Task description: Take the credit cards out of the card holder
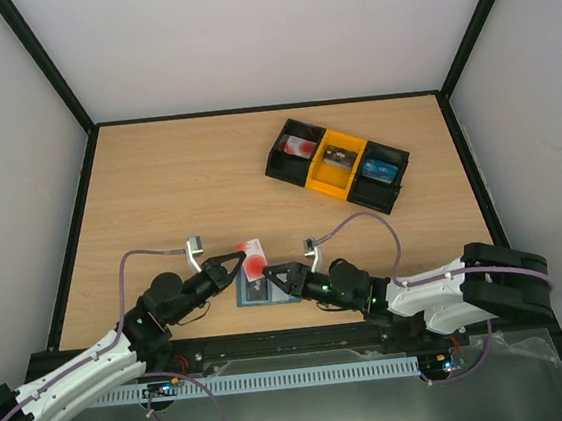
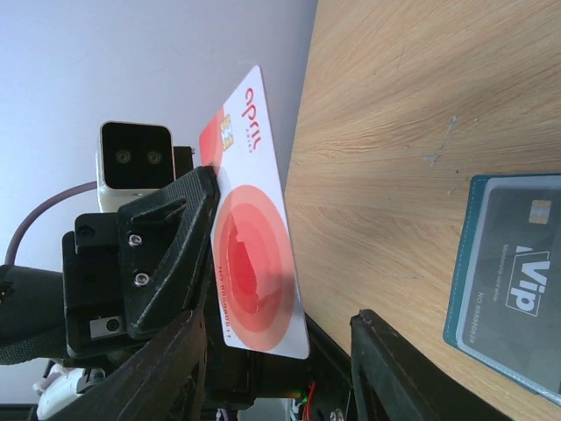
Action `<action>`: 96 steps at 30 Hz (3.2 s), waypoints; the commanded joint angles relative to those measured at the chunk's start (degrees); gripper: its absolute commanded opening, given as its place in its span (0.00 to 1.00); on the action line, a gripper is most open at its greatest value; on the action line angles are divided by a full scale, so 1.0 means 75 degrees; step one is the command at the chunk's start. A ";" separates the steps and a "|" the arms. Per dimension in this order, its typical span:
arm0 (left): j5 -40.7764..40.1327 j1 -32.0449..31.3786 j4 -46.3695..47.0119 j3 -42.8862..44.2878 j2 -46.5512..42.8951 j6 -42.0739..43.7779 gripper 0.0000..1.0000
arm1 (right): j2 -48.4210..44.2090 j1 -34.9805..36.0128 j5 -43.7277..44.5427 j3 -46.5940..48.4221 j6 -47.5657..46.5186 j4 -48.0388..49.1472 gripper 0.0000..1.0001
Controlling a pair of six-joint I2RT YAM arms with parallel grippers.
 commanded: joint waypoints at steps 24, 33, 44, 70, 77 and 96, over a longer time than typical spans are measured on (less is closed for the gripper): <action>0.0853 -0.0002 -0.0467 0.0045 -0.0755 0.0692 0.55 | -0.1849 0.0041 -0.0841 -0.0160 -0.1582 -0.1555 0.02; 0.1754 0.0010 -0.2123 0.0662 -0.1514 0.1923 0.71 | -0.4504 0.0041 -0.2071 -0.0231 -0.2778 -0.4712 0.02; 0.3377 0.0030 -0.2314 0.1275 -0.0983 0.2738 0.70 | -0.5735 0.0041 -0.2707 0.0028 -0.3244 -0.6089 0.02; 0.4586 0.0038 -0.1510 0.1227 0.0095 0.2826 0.07 | -0.4920 0.0041 -0.3343 0.0153 -0.3211 -0.5028 0.02; 0.4843 0.0036 -0.1429 0.1269 0.0239 0.2926 0.03 | -0.4917 0.0044 -0.3288 0.0079 -0.3140 -0.4879 0.02; 0.2573 0.0034 -0.0514 0.0969 -0.0275 0.1541 0.03 | -0.5574 0.0041 -0.0480 -0.1178 -0.0783 -0.3348 0.49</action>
